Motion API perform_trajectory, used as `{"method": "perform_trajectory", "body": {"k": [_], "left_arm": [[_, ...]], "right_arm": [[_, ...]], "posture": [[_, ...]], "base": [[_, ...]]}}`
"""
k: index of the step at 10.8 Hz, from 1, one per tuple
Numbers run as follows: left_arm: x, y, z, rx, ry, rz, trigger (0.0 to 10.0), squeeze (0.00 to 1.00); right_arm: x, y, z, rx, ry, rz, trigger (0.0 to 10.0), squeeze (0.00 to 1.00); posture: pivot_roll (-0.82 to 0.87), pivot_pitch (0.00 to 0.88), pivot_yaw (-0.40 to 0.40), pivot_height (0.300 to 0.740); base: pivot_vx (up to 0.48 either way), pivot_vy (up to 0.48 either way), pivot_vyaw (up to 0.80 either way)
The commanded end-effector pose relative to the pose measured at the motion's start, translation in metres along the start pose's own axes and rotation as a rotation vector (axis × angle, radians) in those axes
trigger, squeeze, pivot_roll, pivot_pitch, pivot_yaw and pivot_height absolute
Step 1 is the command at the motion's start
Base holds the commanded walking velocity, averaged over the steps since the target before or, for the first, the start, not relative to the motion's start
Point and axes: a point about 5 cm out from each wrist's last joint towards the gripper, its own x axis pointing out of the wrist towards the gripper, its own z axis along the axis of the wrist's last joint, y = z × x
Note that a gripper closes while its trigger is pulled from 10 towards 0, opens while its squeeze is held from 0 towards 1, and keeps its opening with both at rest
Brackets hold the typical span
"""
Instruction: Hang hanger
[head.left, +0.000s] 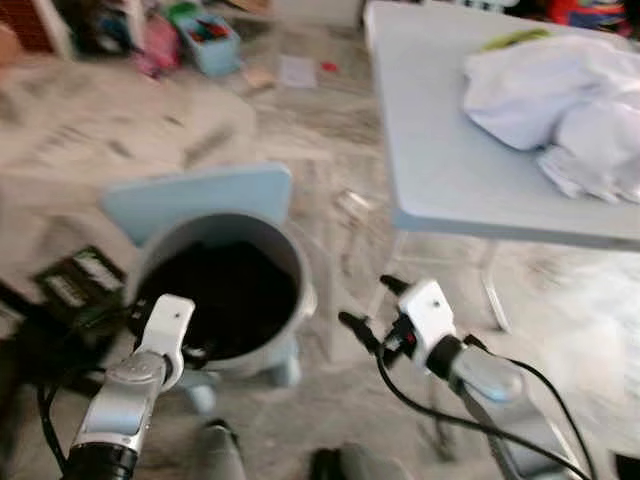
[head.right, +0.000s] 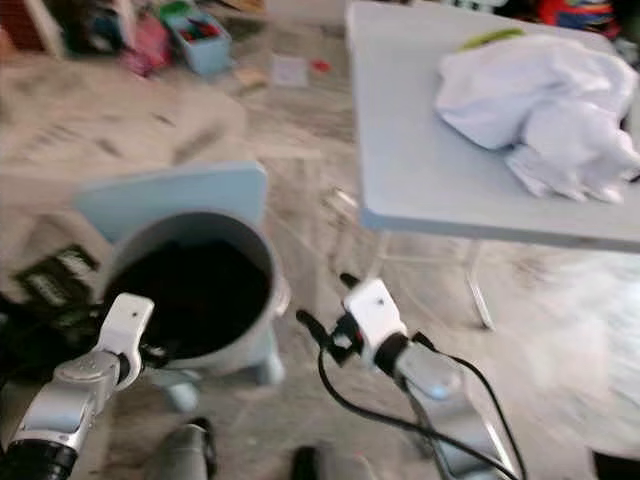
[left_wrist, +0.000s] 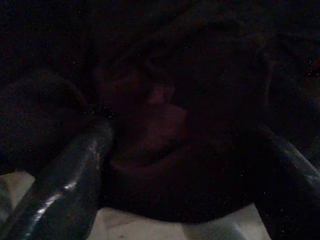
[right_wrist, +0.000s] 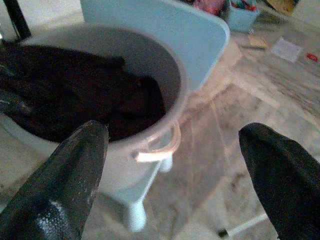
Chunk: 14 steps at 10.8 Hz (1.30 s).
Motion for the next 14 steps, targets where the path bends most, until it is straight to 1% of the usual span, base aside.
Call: {"method": "perform_trajectory", "body": {"k": [1, 2, 3, 4, 6, 7, 8, 10, 12, 14], "left_arm": [[0.002, -0.001, -0.004, -0.02, 0.019, -0.002, 0.0, 0.0], [0.006, 0.003, -0.008, -0.026, 0.04, 0.011, 0.0, 0.0], [0.006, 0.01, -0.004, -0.022, 0.02, 0.042, 0.0, 0.0], [0.006, 0.013, -0.002, -0.019, 0.009, 0.061, 0.0, 0.0], [0.006, 0.023, 0.005, -0.025, -0.039, 0.12, 0.0, 0.0], [0.007, 0.027, 0.012, -0.04, -0.089, 0.157, 0.0, 0.0], [0.007, 0.028, 0.017, -0.032, -0.125, 0.171, 0.0, 0.0], [0.008, 0.027, 0.02, -0.032, -0.159, 0.164, 0.0, 0.0], [0.009, 0.024, 0.024, -0.031, -0.185, 0.152, 0.0, 0.0], [0.008, 0.025, 0.029, -0.034, -0.211, 0.158, 0.0, 0.0]], "right_arm": [[-0.003, 0.0, 0.004, -0.016, 0.001, 0.02, 10.0, 0.0], [-0.008, -0.001, 0.008, -0.048, 0.017, 0.046, 10.0, 0.0], [-0.008, -0.006, 0.009, -0.052, 0.022, 0.032, 10.0, 0.0], [-0.007, -0.006, 0.01, -0.055, 0.027, 0.031, 10.0, 0.0], [-0.003, -0.003, 0.012, -0.061, 0.022, 0.034, 10.0, 0.0], [-0.001, -0.002, 0.011, -0.063, 0.023, 0.036, 10.0, 0.0], [0.0, -0.003, 0.012, -0.062, 0.022, 0.034, 10.0, 0.0], [0.003, -0.007, 0.013, -0.057, 0.018, 0.029, 10.0, 0.0], [0.006, -0.008, 0.012, -0.051, 0.018, 0.019, 10.0, 0.0], [0.008, -0.001, 0.011, -0.047, 0.011, 0.034, 10.0, 0.0]], "posture": [[-0.16, 0.198, -0.178, 0.74], [-0.17, 0.2, -0.185, 0.74], [-0.17, 0.2, -0.186, 0.74], [-0.17, 0.2, -0.185, 0.74], [-0.15, 0.192, -0.183, 0.74], [-0.15, 0.187, -0.182, 0.74], [-0.14, 0.185, -0.178, 0.74], [-0.14, 0.179, -0.172, 0.74], [-0.13, 0.175, -0.167, 0.74], [-0.13, 0.172, -0.165, 0.74]], "base": [[0.0, 0.0, 0.0], [0.0, 0.0, 0.0], [0.0, 0.0, 0.0], [0.0, 0.0, 0.0], [0.0, 0.0, 0.0], [0.0, 0.0, 0.0], [0.0, 0.0, 0.0], [0.0, 0.0, 0.0], [0.0, 0.0, 0.0], [0.0, 0.0, 0.0]]}}
